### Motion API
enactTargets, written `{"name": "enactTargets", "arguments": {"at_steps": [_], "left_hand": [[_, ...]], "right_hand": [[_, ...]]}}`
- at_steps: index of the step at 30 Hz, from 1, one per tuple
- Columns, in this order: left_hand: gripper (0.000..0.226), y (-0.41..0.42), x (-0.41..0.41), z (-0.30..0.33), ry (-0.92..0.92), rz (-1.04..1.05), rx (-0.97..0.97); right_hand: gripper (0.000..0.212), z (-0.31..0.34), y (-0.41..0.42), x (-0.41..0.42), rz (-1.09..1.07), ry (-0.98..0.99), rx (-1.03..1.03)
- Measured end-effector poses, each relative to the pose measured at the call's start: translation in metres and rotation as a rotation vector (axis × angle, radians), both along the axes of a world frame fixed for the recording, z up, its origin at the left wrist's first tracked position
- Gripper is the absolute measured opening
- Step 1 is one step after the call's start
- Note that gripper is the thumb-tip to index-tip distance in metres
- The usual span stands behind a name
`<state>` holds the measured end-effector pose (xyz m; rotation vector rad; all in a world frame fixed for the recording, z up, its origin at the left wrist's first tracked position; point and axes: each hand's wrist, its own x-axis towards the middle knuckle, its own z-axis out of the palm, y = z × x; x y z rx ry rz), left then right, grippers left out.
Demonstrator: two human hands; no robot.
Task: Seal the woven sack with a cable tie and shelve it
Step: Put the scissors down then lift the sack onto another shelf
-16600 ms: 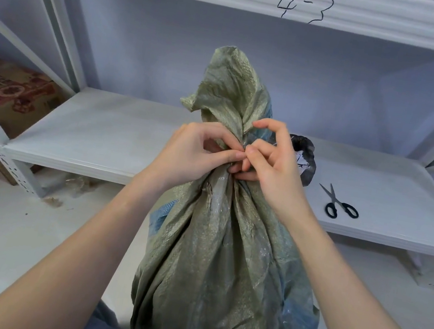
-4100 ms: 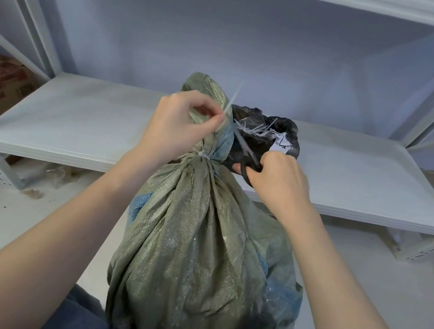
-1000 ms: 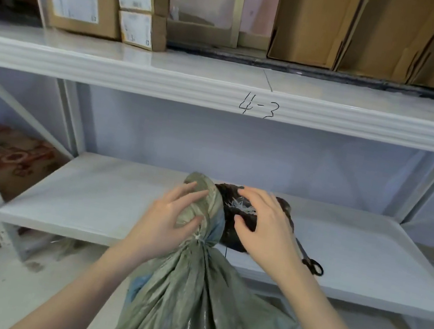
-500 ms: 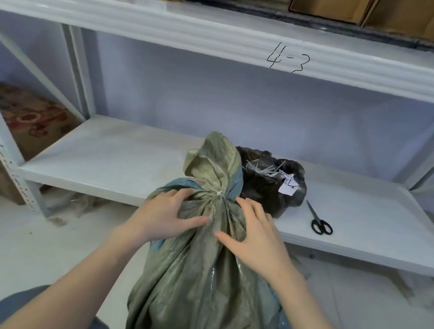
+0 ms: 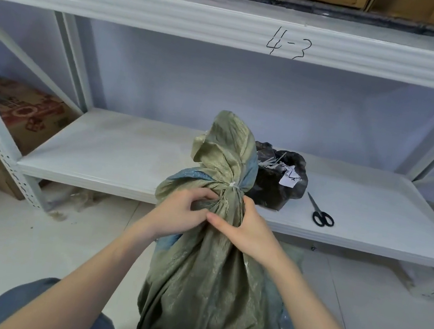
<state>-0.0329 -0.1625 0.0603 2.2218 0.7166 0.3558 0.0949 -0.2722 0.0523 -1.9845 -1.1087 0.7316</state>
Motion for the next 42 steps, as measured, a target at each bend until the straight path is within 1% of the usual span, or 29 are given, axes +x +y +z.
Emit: {"name": "enactTargets", "arguments": {"at_steps": [2,3,4,5,6,9,10,11,14,16,19,21,23,25,26,28,32,36,40,42], "left_hand": [[0.034,-0.005,0.0,0.001,-0.071,-0.011,-0.085],[0.033,-0.006,0.0,0.001,-0.099,0.007,-0.079],[0.035,-0.007,0.0,0.002,-0.107,0.027,-0.028],[0.039,-0.007,-0.001,0.003,-0.105,0.035,0.021],[0.043,-0.007,-0.002,0.005,-0.118,0.027,0.031],[0.047,-0.012,-0.006,0.009,-0.177,-0.09,-0.116],[0.049,-0.015,-0.006,0.009,-0.178,-0.134,-0.144],[0.051,-0.019,-0.006,0.01,-0.173,-0.168,-0.162],[0.055,-0.027,-0.007,0.013,-0.16,-0.217,-0.216],[0.055,-0.032,-0.008,0.014,-0.139,-0.239,-0.169],[0.061,-0.041,-0.008,0.009,-0.031,-0.168,0.046],[0.083,-0.046,-0.007,0.009,0.082,-0.075,0.12],[0.107,-0.049,-0.006,0.012,0.221,-0.039,0.125],[0.121,-0.052,-0.001,0.018,0.351,-0.056,0.164],[0.123,-0.055,0.002,0.021,0.38,-0.058,0.19],[0.122,-0.062,0.01,0.029,0.363,-0.019,0.235],[0.11,-0.071,0.022,0.053,0.265,0.093,0.399],[0.099,-0.078,0.029,0.086,0.144,0.173,0.508],[0.086,-0.081,0.029,0.126,0.067,0.242,0.584],[0.077,-0.081,0.025,0.146,-0.004,0.285,0.603]], "right_hand": [[0.086,0.003,-0.002,0.0,-0.015,0.035,0.064],[0.084,0.004,-0.003,0.0,-0.025,0.035,0.098],[0.083,0.005,-0.003,0.001,-0.036,0.034,0.132],[0.083,0.005,-0.003,0.001,-0.046,0.037,0.157],[0.085,0.005,-0.004,0.002,-0.057,0.047,0.171],[0.093,0.004,-0.001,0.003,-0.098,0.083,0.192],[0.09,0.003,-0.001,0.004,-0.112,0.072,0.199],[0.082,0.003,0.0,0.004,-0.126,0.051,0.213],[0.043,0.005,0.001,0.003,-0.162,-0.025,0.259],[0.029,0.007,0.001,0.003,-0.191,-0.098,0.267],[0.022,0.011,0.002,0.005,-0.224,-0.209,0.282],[0.02,0.017,0.0,0.005,-0.237,-0.239,0.293],[0.018,0.024,0.0,0.004,-0.237,-0.255,0.304],[0.015,0.032,0.0,0.0,-0.237,-0.277,0.31],[0.015,0.036,0.001,-0.003,-0.242,-0.288,0.308],[0.016,0.046,0.002,-0.005,-0.261,-0.285,0.308],[0.016,0.078,-0.001,-0.003,-0.296,-0.29,0.339],[0.017,0.12,-0.012,-0.003,-0.285,-0.316,0.406],[0.018,0.162,-0.022,-0.011,-0.277,-0.344,0.518],[0.023,0.183,-0.025,-0.015,-0.263,-0.358,0.552]]}}
